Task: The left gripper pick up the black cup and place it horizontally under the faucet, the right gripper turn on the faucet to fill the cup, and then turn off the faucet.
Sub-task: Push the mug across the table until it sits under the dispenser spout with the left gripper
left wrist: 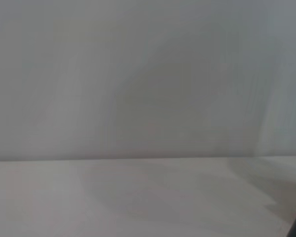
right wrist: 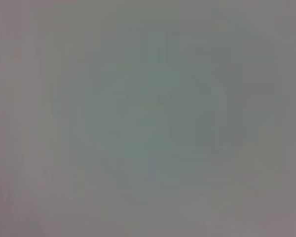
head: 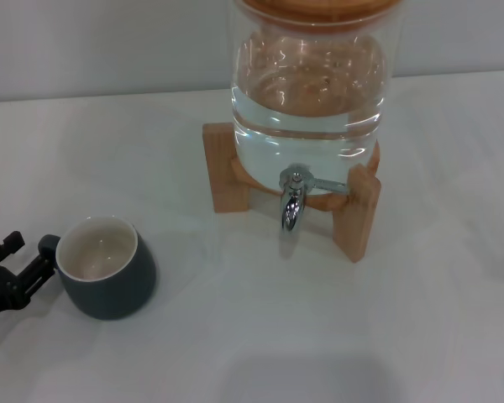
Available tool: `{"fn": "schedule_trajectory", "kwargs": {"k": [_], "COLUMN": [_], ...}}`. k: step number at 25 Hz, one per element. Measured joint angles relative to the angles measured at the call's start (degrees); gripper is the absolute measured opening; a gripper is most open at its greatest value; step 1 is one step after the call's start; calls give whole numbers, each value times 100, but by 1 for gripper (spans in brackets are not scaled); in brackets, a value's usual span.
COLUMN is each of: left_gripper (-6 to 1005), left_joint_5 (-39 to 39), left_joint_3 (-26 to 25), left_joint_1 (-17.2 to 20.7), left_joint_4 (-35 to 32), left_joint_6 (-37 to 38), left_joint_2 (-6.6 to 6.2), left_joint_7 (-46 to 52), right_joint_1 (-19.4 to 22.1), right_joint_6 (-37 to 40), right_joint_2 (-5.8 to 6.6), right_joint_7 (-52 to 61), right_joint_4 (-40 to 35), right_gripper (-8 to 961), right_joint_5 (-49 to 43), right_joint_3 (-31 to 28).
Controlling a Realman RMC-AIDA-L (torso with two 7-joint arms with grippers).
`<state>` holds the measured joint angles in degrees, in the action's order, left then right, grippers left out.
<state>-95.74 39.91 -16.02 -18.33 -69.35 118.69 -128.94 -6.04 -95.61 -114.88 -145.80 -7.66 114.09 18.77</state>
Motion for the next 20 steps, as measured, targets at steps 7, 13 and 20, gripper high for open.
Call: {"fn": "schedule_trajectory", "kwargs": {"k": [7, 13, 20], "left_gripper": [485, 312, 249], "left_joint_5": [8, 16, 150], "left_joint_3": [-1, 0, 8], "left_joint_1": [-40, -68, -138], "left_joint_4": [-4, -4, -5], "left_joint_6": [6, -13, -10], "left_joint_2": [-3, 8, 13], "left_joint_7": [8, 34, 175], "right_joint_1": [-3, -3, -3], "right_joint_6": [-11, -10, 0], "right_joint_2": [-7, -8, -8], "right_joint_7": [17, 24, 79], "right_joint_4": [-18, -37, -52], "right_gripper": [828, 828, 828], "right_joint_5": [5, 5, 1], "right_joint_3": [18, 22, -5]}}
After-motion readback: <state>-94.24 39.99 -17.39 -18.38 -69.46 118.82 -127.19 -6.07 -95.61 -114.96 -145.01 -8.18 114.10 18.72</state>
